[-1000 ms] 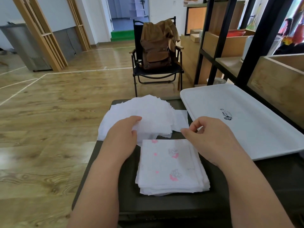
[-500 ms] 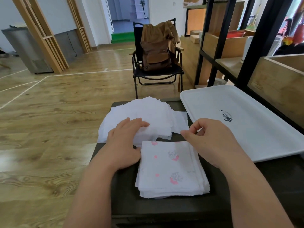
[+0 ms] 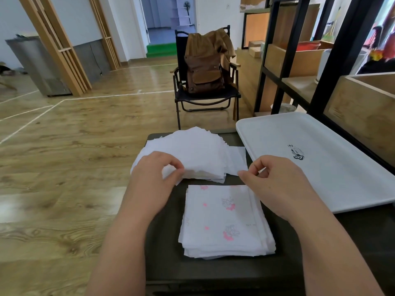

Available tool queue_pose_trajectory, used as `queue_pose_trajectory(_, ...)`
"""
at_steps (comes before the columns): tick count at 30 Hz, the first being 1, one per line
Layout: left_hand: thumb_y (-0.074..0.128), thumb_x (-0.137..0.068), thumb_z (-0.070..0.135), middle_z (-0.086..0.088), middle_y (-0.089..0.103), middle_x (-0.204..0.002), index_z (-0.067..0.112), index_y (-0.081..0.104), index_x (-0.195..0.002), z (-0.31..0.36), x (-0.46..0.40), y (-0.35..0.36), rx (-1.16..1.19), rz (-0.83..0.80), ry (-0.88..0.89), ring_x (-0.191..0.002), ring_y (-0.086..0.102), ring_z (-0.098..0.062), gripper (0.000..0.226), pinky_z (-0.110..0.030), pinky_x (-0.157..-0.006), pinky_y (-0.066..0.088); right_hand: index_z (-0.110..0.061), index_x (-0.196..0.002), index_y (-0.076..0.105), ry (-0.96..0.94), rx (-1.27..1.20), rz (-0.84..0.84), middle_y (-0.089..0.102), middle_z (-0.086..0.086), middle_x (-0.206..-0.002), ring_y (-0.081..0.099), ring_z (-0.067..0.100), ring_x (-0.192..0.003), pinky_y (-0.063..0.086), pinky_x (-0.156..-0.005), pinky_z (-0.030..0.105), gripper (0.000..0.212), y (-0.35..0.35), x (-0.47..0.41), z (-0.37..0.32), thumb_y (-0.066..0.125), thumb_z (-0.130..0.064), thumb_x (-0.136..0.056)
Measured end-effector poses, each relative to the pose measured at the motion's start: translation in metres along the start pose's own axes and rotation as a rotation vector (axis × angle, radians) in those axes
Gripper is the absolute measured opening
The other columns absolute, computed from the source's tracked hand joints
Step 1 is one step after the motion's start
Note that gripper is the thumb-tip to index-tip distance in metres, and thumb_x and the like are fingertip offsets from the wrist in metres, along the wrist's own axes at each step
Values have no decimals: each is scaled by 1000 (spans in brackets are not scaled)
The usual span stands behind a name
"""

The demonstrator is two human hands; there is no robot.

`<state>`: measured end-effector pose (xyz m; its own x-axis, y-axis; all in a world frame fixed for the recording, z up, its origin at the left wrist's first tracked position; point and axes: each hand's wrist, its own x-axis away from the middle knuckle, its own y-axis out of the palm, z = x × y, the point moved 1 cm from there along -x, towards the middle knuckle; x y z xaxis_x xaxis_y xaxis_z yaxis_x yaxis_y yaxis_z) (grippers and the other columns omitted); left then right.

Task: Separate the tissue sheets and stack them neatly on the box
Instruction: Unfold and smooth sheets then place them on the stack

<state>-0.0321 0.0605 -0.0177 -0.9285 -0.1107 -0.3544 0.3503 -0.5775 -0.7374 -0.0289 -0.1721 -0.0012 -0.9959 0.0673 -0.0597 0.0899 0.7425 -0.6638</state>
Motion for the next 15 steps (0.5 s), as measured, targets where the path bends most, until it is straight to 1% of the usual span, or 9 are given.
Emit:
queue_pose_trajectory(1, 68, -90, 27, 21, 64, -94, 38, 63, -76, 1, 0, -3, 54, 50, -14, -99, 53, 3, 18, -8, -82, 37, -26, -70, 58, 1, 1, 2, 55, -9, -62, 52, 5, -61, 32, -52, 19, 22, 0, 0, 0, 67, -41, -84)
queue_pose_trajectory(2, 67, -91, 26, 22, 66, -91, 37, 63, -78, 2, 0, -6, 109, 91, -25, -95, 54, 7, 18, -4, -76, 36, -26, -70, 58, 1, -2, 4, 56, -9, -62, 52, 5, -61, 32, -52, 19, 22, 0, 0, 0, 67, -41, -84)
queue_pose_trajectory(4, 65, -93, 24, 26, 66, -86, 36, 64, -79, 5, 0, -10, 212, 155, -28, -86, 58, 8, 18, -2, -68, 36, -26, -70, 59, -2, -12, 5, 56, -8, -63, 53, 5, -62, 32, -52, 19, 21, 0, 1, -2, 67, -40, -84)
queue_pose_trajectory(6, 65, -93, 23, 28, 66, -82, 37, 64, -79, 9, 1, -14, 279, 202, -21, -79, 58, 6, 20, -3, -67, 38, -26, -70, 59, -8, -24, 8, 57, -8, -64, 53, 4, -62, 32, -52, 19, 21, 1, 2, -3, 67, -40, -83)
queue_pose_trajectory(8, 67, -91, 22, 29, 67, -81, 38, 66, -78, 11, 1, -17, 272, 207, -15, -78, 59, 7, 21, -2, -67, 38, -26, -70, 59, -15, -38, 8, 56, -9, -63, 52, 4, -61, 32, -52, 19, 21, 2, 2, -4, 68, -39, -83)
queue_pose_trajectory(10, 72, -87, 22, 31, 67, -79, 38, 69, -75, 9, 2, -19, 184, 161, -27, -77, 60, 9, 20, -1, -65, 38, -26, -69, 59, -19, -45, 7, 57, -9, -63, 52, 3, -60, 32, -52, 19, 21, 3, 2, -5, 68, -39, -83)
queue_pose_trajectory(12, 77, -83, 22, 33, 66, -76, 37, 71, -74, 6, 2, -21, 89, 64, -57, -75, 59, 12, 19, -1, -61, 37, -26, -70, 59, -19, -42, 6, 57, -9, -64, 52, 3, -61, 32, -52, 19, 20, 3, 2, -5, 68, -39, -83)
queue_pose_trajectory(15, 79, -80, 20, 32, 66, -73, 41, 70, -76, 2, 4, -22, 19, -98, -80, -74, 58, 13, 24, -1, -62, 37, -27, -70, 59, -15, -33, 8, 58, -9, -66, 53, 3, -63, 32, -52, 19, 20, 1, 2, -4, 67, -40, -83)
